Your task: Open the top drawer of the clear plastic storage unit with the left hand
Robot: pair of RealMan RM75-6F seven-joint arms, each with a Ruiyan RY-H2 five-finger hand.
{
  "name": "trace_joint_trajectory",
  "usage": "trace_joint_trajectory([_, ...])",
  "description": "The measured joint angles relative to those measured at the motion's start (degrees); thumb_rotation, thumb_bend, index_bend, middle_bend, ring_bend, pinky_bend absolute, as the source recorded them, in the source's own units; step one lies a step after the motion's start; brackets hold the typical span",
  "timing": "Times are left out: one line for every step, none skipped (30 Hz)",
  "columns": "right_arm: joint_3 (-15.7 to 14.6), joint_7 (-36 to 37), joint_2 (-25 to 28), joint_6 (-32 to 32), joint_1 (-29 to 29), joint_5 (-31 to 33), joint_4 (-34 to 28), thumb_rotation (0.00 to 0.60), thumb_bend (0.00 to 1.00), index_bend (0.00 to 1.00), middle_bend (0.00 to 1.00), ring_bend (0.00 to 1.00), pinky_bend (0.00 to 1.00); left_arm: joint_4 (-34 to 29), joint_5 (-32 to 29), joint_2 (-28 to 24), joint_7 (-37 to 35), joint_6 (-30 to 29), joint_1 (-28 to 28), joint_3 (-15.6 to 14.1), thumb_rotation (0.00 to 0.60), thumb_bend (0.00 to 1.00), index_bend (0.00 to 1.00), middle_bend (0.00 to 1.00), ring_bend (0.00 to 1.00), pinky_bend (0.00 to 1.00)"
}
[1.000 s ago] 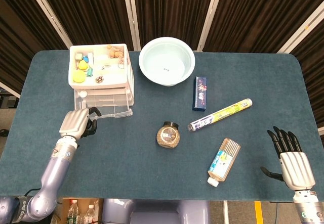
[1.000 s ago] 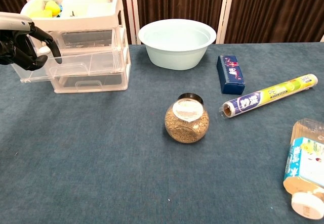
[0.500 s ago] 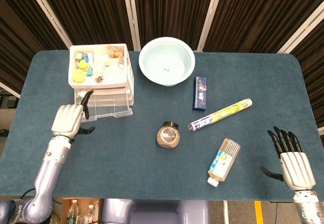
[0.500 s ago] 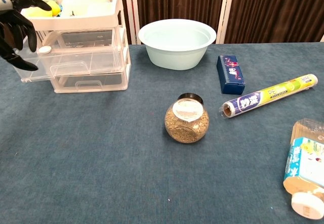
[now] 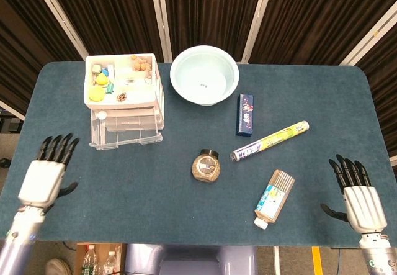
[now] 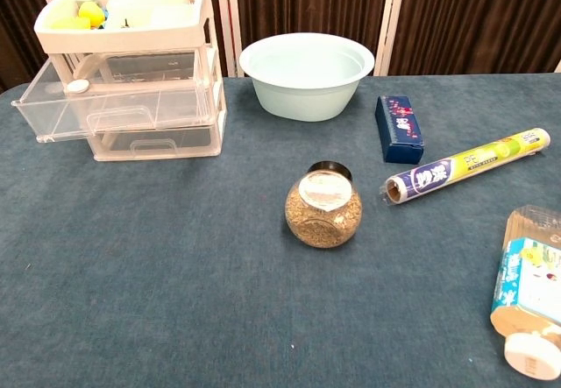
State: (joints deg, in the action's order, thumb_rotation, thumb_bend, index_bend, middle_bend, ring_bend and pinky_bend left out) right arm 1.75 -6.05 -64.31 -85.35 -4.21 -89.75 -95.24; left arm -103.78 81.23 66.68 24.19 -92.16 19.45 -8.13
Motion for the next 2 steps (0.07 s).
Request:
trace_joint_trajectory([0.0, -0.1, -0.1, -0.1, 0.0, 0.1, 0.1, 0.600, 0.07, 0.00, 0.00, 0.00, 0.00, 2.6, 1.2, 0.2, -1.5, -1.1, -1.3, -0.9, 0.600, 0.00, 0.00, 0.00, 0.00, 0.03])
trace_joint_trajectory([0.0, -0.2, -0.2, -0.2, 0.1, 0.1, 0.1, 0.600, 0.07, 0.00, 0.00, 0.00, 0.00, 4.4, 2.1, 0.3, -2.8, -1.9, -2.3, -1.5, 0.600, 0.00, 0.00, 0.00, 0.00, 0.03])
